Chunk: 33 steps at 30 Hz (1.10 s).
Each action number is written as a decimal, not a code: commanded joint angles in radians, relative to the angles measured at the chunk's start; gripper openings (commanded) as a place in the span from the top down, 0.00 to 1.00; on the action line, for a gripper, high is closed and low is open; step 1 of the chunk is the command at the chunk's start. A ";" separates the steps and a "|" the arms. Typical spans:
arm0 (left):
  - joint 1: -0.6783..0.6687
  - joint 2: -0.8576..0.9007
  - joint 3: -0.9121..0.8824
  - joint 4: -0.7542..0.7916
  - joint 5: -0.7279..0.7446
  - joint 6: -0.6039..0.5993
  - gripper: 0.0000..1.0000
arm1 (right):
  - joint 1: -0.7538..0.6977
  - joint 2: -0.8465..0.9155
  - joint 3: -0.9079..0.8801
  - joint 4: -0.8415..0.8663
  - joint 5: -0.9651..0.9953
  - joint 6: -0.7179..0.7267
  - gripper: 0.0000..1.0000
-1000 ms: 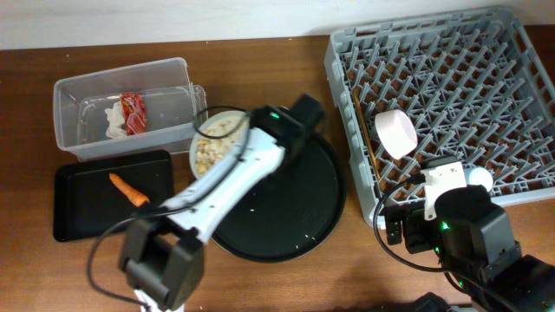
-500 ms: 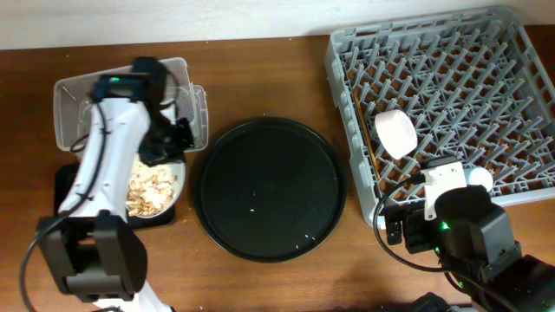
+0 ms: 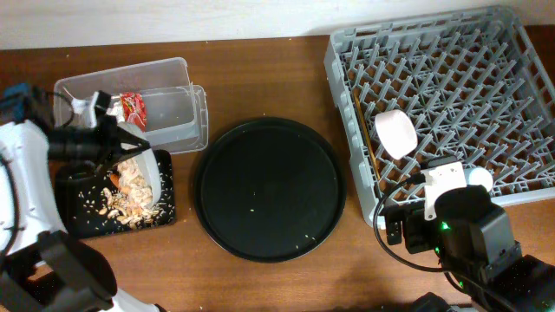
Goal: Sort waste into correct bins and load items into the dishwasher rack
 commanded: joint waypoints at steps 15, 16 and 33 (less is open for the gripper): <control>0.264 -0.177 -0.263 -0.117 0.446 0.542 1.00 | 0.005 0.001 0.002 0.002 0.002 0.014 0.02; 0.228 -0.189 -0.263 -0.105 0.444 0.536 1.00 | 0.005 0.001 0.002 0.002 0.002 0.014 0.02; -0.832 -0.032 -0.263 1.889 0.087 -0.927 1.00 | 0.005 0.001 0.002 0.002 0.002 0.014 0.02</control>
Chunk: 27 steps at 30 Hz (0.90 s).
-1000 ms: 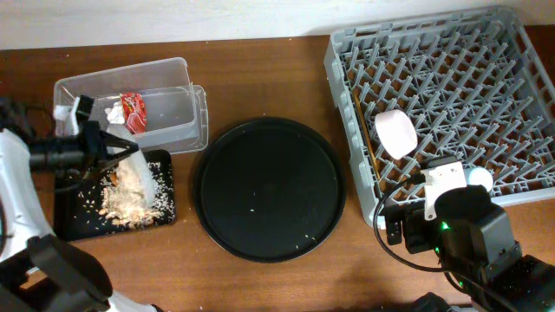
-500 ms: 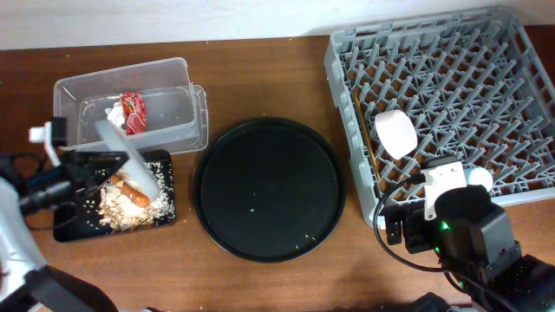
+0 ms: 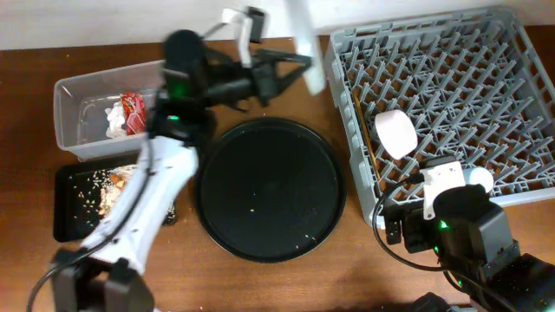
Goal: Sort waste into correct bins and load items into the dishwasher rack
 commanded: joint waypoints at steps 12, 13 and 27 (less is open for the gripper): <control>-0.226 0.406 0.005 0.270 -0.161 -0.163 0.87 | 0.005 -0.003 0.004 0.001 0.002 0.015 0.02; -0.225 0.406 0.005 0.215 -0.185 -0.124 0.80 | 0.005 -0.003 0.004 0.001 0.002 0.015 0.02; 0.164 -0.087 0.155 -1.060 -0.660 0.543 0.01 | 0.005 -0.003 0.004 0.001 0.002 0.015 0.02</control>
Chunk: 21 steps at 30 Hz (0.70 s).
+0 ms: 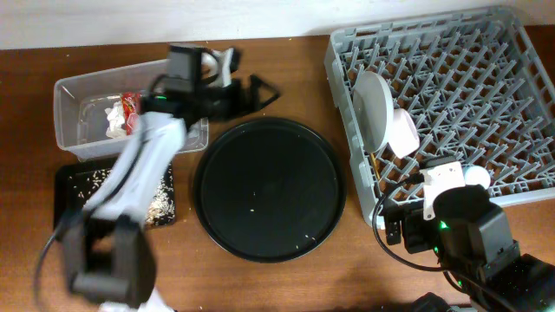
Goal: Sort waste into correct bins and load items into the dishwasher rack
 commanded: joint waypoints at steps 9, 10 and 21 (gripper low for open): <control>0.056 -0.643 0.075 -0.550 -0.895 0.348 0.01 | 0.004 -0.003 0.004 0.000 0.005 0.014 0.02; 0.056 -0.655 0.075 -0.550 -0.895 0.348 0.01 | 0.004 -0.003 0.004 0.000 0.005 0.014 0.02; 0.056 -0.663 0.075 -0.550 -0.895 0.348 0.01 | -0.234 -0.420 -0.412 0.506 0.078 -0.026 0.02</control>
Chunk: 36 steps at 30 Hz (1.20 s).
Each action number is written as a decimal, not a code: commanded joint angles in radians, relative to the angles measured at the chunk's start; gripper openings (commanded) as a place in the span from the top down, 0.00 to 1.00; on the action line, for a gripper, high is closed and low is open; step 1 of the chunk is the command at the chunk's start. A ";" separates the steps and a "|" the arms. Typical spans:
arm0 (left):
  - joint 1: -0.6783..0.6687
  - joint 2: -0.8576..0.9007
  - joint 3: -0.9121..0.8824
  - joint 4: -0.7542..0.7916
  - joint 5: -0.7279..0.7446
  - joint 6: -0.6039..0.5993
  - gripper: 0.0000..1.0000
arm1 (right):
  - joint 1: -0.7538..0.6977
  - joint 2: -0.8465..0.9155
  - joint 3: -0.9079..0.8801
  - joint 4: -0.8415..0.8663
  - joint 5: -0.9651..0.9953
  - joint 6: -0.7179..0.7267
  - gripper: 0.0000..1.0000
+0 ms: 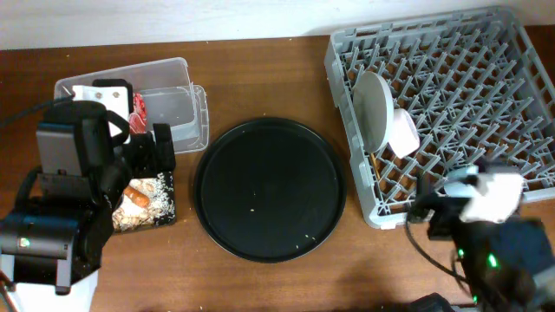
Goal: Sort waste into correct bins and load items into the dishwasher rack
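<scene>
A white plate [370, 107] stands on edge in the grey dishwasher rack [451, 61], leaning against a white cup [401, 134]. The clear waste bin [173, 108] at far left holds a red wrapper [140, 106]. In front of it, the small black tray [147, 204] carries food scraps. My left arm [74, 191] hangs over that tray and the bin's left part; its black front end reaches the bin's near wall, fingers not made out. My right arm [486, 195] is blurred at the rack's near right corner, its fingers unclear.
A large round black tray [269, 189] lies mid-table with a few crumbs on it. A thin stick-like item [362, 130] lies in the rack's left row. The rack fills the right side up to the table's far edge.
My left arm has drawn back from behind the round tray to the front left, over the scrap tray. The right arm has shifted right and looks blurred. The plate stays in the rack.
First my left gripper held the white plate tilted over the scrap tray. Then it held the plate high, near the rack's left edge. Then the plate stood in the rack and the gripper was away from it. Now the left arm is back at the left.
</scene>
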 commanded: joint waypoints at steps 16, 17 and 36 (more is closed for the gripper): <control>0.003 -0.006 0.000 0.002 -0.011 0.016 0.01 | -0.041 -0.503 -0.976 0.731 -0.205 0.008 0.02; 0.003 -0.006 0.000 0.002 -0.011 0.016 0.01 | -0.041 -0.503 -0.976 0.731 -0.205 0.008 0.02; -0.039 -0.151 -0.108 0.002 -0.153 0.102 0.01 | -0.041 -0.502 -0.976 0.731 -0.205 0.008 0.02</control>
